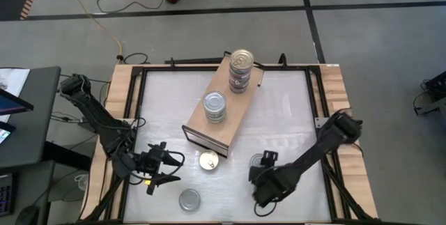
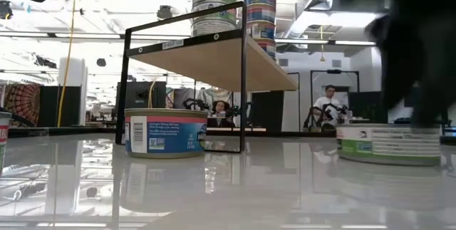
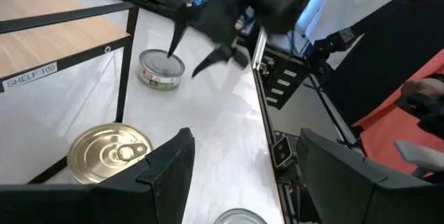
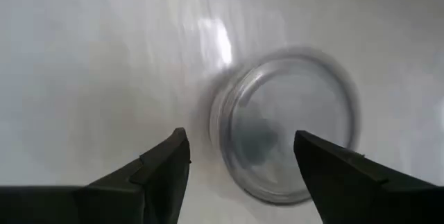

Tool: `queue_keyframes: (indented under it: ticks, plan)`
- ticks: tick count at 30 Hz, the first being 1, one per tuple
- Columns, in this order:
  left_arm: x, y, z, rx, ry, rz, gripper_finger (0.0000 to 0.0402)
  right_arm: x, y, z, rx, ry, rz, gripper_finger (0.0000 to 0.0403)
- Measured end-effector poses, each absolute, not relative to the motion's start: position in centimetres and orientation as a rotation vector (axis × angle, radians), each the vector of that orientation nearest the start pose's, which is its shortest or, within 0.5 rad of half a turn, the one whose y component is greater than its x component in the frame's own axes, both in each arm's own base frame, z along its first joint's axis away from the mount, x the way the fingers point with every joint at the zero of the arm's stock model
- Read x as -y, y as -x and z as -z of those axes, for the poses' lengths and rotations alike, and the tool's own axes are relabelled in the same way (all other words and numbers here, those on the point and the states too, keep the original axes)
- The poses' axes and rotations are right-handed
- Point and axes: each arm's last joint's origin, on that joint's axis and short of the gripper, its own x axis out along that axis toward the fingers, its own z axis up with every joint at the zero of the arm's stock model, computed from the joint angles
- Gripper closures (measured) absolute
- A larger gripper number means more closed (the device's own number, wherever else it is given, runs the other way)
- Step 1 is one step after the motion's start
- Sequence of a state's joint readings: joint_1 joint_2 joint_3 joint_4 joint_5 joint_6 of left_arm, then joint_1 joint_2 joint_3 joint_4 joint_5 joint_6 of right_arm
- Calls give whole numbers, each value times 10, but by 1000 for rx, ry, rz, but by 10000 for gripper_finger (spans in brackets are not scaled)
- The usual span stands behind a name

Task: Stack canned seafood by type on shelf
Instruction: Stack the green tuna can on top of the stacked green tuna can on the shelf

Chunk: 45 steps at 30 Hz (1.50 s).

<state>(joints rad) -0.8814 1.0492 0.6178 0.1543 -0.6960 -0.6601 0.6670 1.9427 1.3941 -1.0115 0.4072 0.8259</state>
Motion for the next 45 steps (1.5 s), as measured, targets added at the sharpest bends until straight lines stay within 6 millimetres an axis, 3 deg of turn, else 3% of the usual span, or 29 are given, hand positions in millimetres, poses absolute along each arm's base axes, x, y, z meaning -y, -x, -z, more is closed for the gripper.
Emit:
queue_keyframes:
  ticks: [3,8,17,31,45]
  plan:
    - [160,-156,-260,-242,464,112,162,-199,-276,-204,-1205,51,326,114]
    - [160,-156,-260,-236,455,103,162,-166,-257,-211,-1161,-98,311,114]
    - [159,-157,-262,-213,441,73,162,-124,-242,-192,-1144,-290,248,140]
    - [160,-156,-262,-228,421,123,162,-108,-250,-183,-1200,-301,221,290]
    - [166,-156,-271,-167,276,301,162,-96,-251,-169,-1223,-378,181,310]
